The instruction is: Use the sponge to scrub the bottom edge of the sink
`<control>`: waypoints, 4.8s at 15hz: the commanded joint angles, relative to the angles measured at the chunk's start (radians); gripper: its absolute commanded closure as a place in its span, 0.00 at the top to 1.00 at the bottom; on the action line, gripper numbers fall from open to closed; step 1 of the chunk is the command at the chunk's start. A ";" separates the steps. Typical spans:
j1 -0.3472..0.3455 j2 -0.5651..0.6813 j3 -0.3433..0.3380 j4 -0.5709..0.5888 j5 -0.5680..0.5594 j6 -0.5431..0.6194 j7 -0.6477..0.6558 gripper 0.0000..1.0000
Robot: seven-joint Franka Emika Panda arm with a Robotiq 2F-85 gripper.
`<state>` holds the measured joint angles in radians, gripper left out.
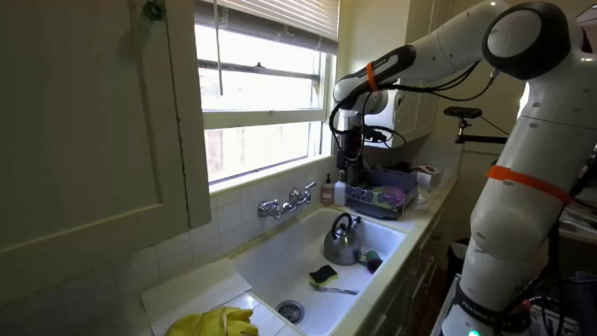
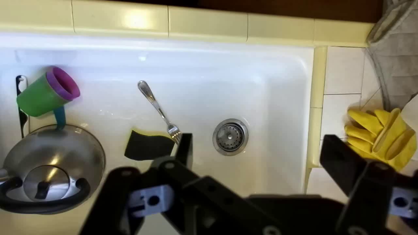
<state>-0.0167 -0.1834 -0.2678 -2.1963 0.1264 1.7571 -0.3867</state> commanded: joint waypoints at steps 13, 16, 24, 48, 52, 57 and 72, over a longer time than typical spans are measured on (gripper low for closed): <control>-0.065 0.125 0.071 -0.075 0.075 0.411 0.235 1.00; -0.073 0.221 0.088 -0.118 0.095 0.605 0.303 1.00; -0.150 0.501 0.121 -0.163 0.194 1.002 0.306 1.00; -0.194 0.996 0.252 0.166 0.179 1.198 0.426 1.00; -0.178 1.106 0.238 0.251 0.161 1.194 0.447 1.00; -0.162 1.202 0.221 0.342 0.154 1.174 0.485 1.00; -0.175 1.221 0.207 0.392 0.132 1.172 0.498 0.07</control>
<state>-0.1788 1.0586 -0.0670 -1.7958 0.2792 2.9375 0.0976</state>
